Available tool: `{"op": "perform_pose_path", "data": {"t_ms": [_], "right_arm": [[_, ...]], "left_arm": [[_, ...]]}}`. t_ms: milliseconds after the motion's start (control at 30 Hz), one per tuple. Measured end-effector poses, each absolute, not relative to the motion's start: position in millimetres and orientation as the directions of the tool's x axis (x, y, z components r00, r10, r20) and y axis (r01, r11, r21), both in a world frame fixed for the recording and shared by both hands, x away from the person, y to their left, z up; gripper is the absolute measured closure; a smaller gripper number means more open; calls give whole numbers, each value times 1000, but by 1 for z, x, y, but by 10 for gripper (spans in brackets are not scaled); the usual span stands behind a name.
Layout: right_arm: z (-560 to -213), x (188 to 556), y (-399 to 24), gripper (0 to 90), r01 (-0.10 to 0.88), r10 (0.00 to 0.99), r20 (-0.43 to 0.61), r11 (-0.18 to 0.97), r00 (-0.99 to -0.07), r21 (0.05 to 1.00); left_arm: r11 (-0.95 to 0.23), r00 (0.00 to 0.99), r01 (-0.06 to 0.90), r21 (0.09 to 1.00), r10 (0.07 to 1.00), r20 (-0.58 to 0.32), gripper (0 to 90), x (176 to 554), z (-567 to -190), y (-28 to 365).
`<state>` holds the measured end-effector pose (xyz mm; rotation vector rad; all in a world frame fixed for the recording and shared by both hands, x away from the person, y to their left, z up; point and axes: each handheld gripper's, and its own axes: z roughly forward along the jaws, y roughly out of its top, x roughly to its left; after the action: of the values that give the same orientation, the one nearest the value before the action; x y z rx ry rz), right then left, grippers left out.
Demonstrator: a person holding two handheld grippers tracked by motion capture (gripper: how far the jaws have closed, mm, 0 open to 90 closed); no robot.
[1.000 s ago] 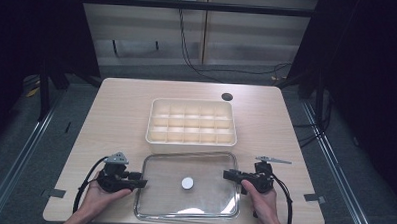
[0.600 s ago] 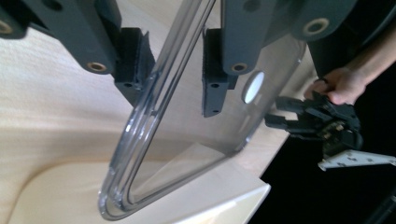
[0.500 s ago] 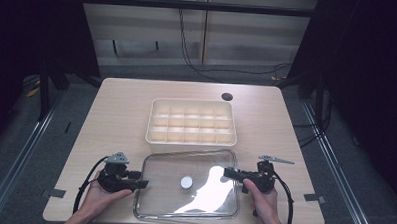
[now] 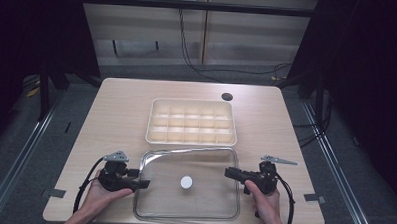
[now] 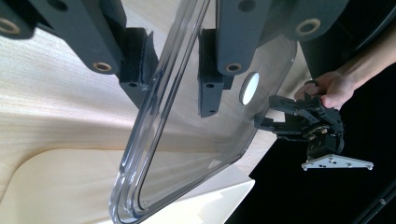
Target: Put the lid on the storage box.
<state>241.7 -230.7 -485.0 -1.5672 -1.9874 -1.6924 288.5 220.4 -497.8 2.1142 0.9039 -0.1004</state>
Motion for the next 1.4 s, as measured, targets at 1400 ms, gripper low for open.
{"op": "perform_pose_path", "data": {"t_ms": [1400], "right_arm": [[-473,248,-228,615,705,725,543,-111,-424,700]], "left_arm": [[-292,743,602,743,545,-388,621,289,-466,227]]}}
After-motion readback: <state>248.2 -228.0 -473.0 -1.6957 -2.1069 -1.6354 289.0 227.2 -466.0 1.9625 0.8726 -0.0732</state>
